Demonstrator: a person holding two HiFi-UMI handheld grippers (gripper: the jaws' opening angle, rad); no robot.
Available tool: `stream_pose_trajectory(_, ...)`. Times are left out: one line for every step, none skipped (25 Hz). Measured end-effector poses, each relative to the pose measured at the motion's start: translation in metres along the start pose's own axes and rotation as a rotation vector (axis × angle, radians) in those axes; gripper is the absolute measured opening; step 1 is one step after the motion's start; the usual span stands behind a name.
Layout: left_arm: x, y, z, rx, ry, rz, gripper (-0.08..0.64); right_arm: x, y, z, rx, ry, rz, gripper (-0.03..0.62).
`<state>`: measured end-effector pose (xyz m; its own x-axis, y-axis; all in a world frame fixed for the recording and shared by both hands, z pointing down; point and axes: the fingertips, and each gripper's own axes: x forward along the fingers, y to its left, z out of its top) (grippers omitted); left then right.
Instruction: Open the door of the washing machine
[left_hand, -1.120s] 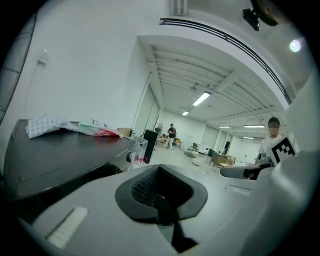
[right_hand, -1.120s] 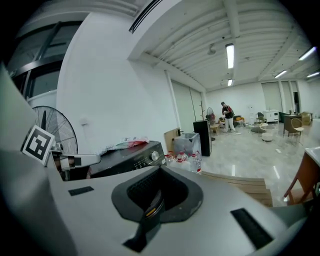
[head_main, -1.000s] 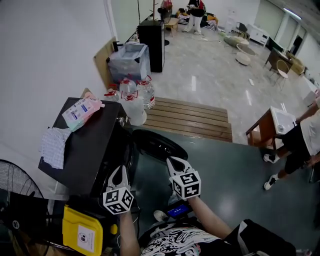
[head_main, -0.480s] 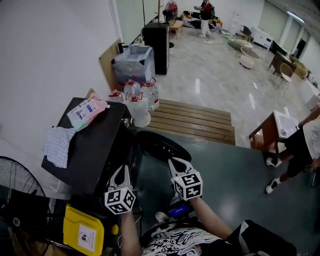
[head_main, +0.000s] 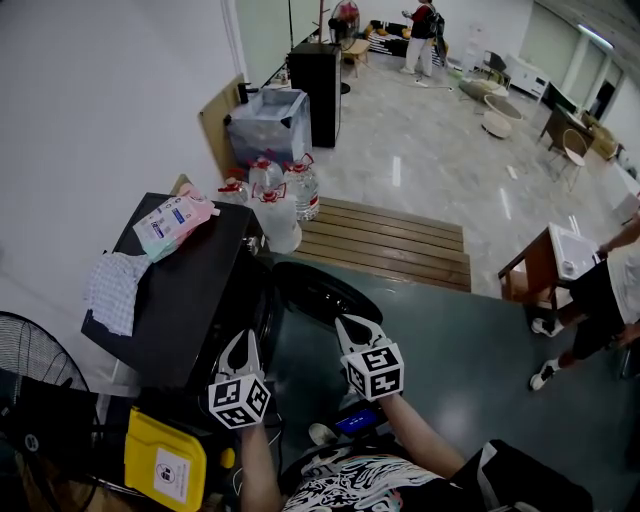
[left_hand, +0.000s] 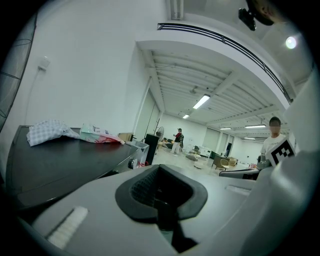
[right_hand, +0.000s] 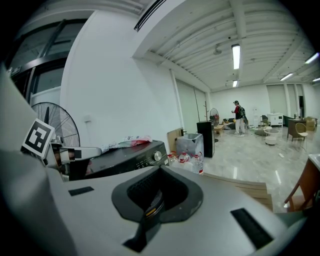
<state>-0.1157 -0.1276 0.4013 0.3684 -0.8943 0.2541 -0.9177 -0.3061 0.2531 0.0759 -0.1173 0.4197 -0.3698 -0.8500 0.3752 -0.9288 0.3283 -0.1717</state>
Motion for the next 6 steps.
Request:
stream_pose_trajectory(0.0001, 0.0006, -0.0001, 0.000, 0.000, 0.001, 0.002, 0.0006, 0.0003, 0.0001, -0.001, 0.000, 0.001, 0.002)
stream_pose_trajectory(0.0001, 0.0008, -0.0002, 0.000, 0.000, 0.002, 0.002, 0.0008, 0.0005, 0.0001, -0.002, 0.000, 0.003, 0.002)
stream_pose_trajectory(0.0000, 0.0006, -0.0003, 0.001, 0.000, 0.003, 0.002, 0.0007, 0.0005, 0.0001, -0.002, 0.000, 0.004, 0.002)
stream_pose_trajectory(0.0000, 0.0004, -0.0003, 0.002, 0.000, 0.003, 0.002, 0.0005, 0.0004, 0.0001, -0.003, 0.000, 0.004, 0.002)
stream_pose_trajectory(0.0000, 0.0001, -0.0002, 0.002, 0.000, 0.004, 0.002, 0.0004, 0.0003, 0.0001, -0.004, 0.000, 0.005, 0.002)
stream_pose_trajectory(0.0000, -0.0001, -0.0001, 0.002, 0.000, 0.004, 0.002, 0.0003, 0.0001, 0.0001, -0.004, 0.001, 0.006, 0.002)
